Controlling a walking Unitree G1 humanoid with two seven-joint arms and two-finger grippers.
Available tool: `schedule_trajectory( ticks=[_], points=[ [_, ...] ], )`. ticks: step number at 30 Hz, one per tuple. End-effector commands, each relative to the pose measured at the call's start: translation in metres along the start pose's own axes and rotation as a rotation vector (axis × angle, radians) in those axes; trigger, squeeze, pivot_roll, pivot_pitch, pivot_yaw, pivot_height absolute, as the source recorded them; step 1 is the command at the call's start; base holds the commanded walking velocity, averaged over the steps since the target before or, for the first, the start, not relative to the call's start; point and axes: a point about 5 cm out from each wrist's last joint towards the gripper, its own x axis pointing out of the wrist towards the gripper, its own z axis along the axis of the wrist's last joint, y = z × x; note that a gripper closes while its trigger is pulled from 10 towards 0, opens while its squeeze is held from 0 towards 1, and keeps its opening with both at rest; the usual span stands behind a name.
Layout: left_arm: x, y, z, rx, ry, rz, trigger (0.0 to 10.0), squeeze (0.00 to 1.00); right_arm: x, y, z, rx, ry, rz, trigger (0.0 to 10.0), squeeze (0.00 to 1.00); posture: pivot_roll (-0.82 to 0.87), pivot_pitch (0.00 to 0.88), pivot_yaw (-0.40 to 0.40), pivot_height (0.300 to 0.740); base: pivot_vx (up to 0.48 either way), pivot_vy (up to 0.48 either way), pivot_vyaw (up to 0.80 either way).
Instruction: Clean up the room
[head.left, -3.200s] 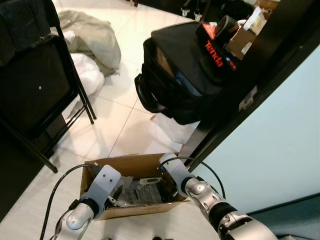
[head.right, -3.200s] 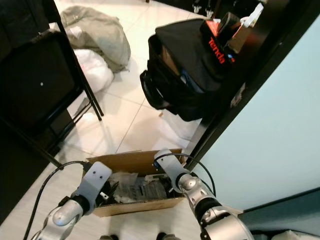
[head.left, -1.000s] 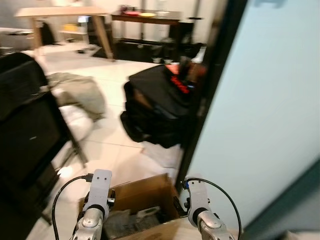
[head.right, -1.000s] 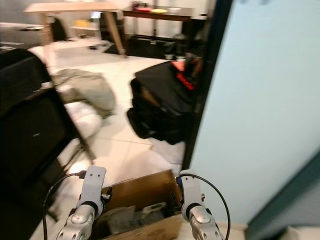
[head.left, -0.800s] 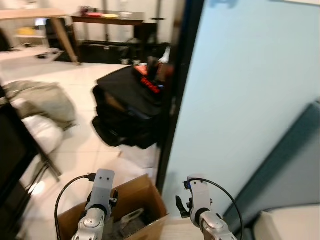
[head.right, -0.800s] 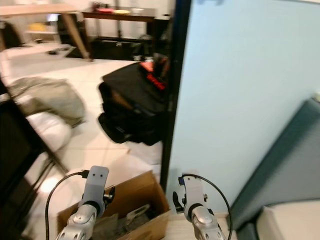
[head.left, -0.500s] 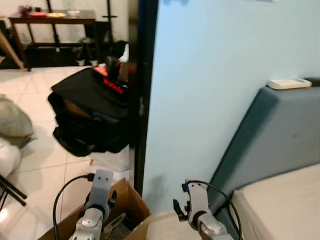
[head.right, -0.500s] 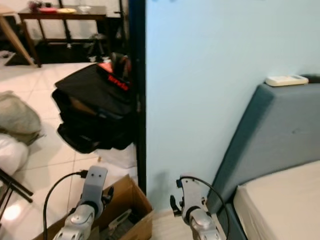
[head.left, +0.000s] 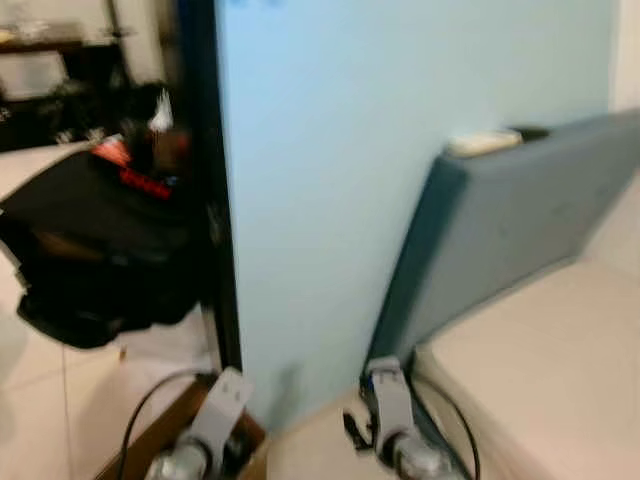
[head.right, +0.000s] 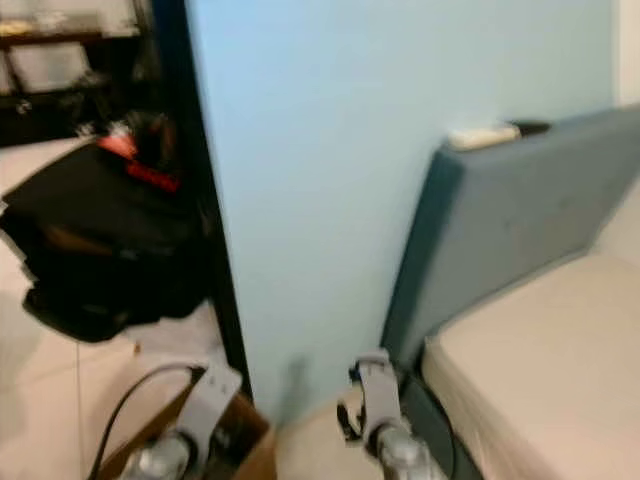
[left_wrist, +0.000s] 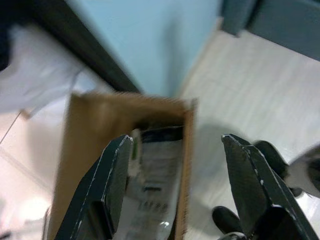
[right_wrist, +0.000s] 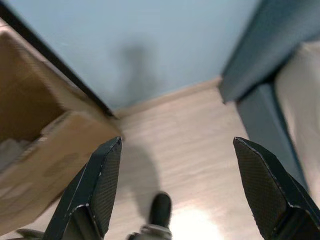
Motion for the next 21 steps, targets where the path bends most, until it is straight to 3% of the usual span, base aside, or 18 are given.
schedule_trajectory(
  ticks=[1, 15, 21],
  points=[
    [-0.001, -0.002, -0.002, 0.017, 0.013, -0.024, 10.0, 0.0, -0.001, -0.003, -0.004, 0.009, 0.022, -0.006, 10.0, 0.0, 0.0, 0.051, -0.048, 0.74, 0.0, 0.0, -0.8],
    [0.004, -0.008, 0.015, -0.043, -0.056, -0.054, 10.0, 0.0, -0.003, -0.006, -0.011, -0.003, 0.052, -0.009, 10.0, 0.0, -0.01, 0.038, -0.041, 0.74, 0.0, 0.0, -0.8],
    [0.006, -0.006, 0.022, -0.06, -0.094, 0.0, 10.0, 0.0, -0.003, -0.007, -0.011, -0.003, 0.048, -0.016, 10.0, 0.0, -0.02, 0.037, -0.041, 0.74, 0.0, 0.0, -0.8]
  ],
)
